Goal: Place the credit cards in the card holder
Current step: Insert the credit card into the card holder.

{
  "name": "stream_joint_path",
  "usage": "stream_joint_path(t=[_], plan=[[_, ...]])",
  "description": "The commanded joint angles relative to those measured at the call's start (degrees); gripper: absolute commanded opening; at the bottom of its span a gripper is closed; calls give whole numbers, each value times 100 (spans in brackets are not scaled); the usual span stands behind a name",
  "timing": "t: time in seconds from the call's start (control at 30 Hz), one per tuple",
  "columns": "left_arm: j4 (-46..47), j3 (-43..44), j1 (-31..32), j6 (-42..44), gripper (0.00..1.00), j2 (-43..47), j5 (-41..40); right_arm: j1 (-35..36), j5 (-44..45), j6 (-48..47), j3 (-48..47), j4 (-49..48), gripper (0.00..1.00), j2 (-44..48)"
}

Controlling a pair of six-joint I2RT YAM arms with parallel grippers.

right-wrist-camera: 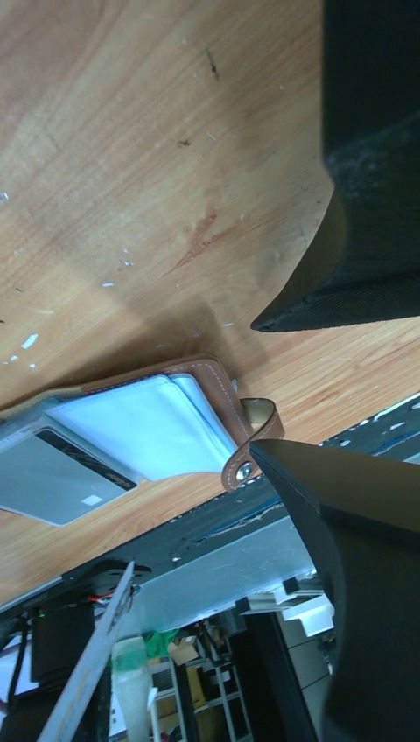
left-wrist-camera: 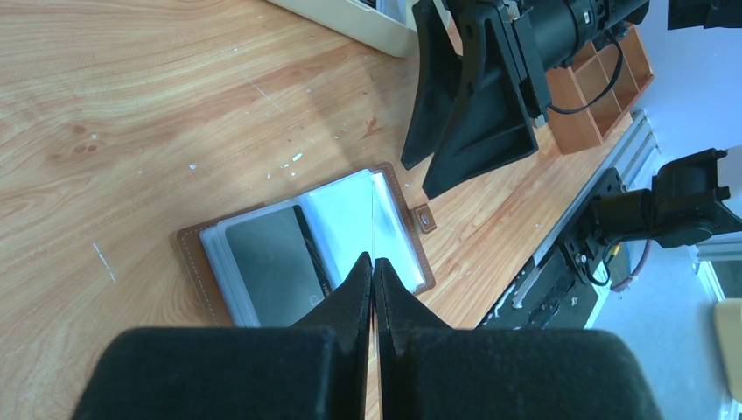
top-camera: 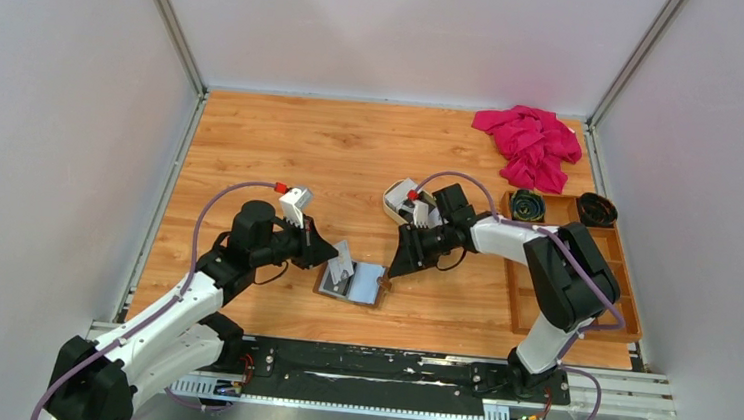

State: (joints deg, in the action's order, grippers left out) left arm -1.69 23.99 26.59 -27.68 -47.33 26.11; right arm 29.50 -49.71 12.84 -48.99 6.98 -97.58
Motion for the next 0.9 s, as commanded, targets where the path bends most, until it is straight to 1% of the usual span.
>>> stream_joint_path(t=[0.0, 0.13, 0.33, 0.37, 0.57, 0.63, 0.67, 0.7, 0.8, 0.87], plan=[[117, -52, -48, -44, 0, 28, 43, 38, 229, 463, 129, -296, 52, -81], [108, -22, -42, -35, 0, -14, 42, 144, 546, 963, 204, -530, 49, -104], [76, -11, -48, -36, 0, -17, 33, 310, 413, 1263, 144, -652, 46, -342], [63, -8, -46, -28, 0, -19, 34, 307, 364, 1283, 138, -648, 43, -379], [55, -8, -47, -11, 0, -23, 26, 297, 185, 1236, 93, -648, 12, -493], [47, -8, -44, 6, 0, -45, 47, 276, 164, 1145, 77, -646, 3, -454], [46, -8, -46, 12, 0, -52, 70, 257, 173, 1031, 56, -612, 1, -433], [46, -4, -48, 24, 0, -75, 108, 235, 224, 906, 17, -478, 0, -410], [54, 1, -48, 63, 0, -173, 234, 147, 387, 476, -102, -67, 0, -376], [108, -7, -49, 57, 0, -262, 321, 124, 529, 92, -251, 369, 0, -382]])
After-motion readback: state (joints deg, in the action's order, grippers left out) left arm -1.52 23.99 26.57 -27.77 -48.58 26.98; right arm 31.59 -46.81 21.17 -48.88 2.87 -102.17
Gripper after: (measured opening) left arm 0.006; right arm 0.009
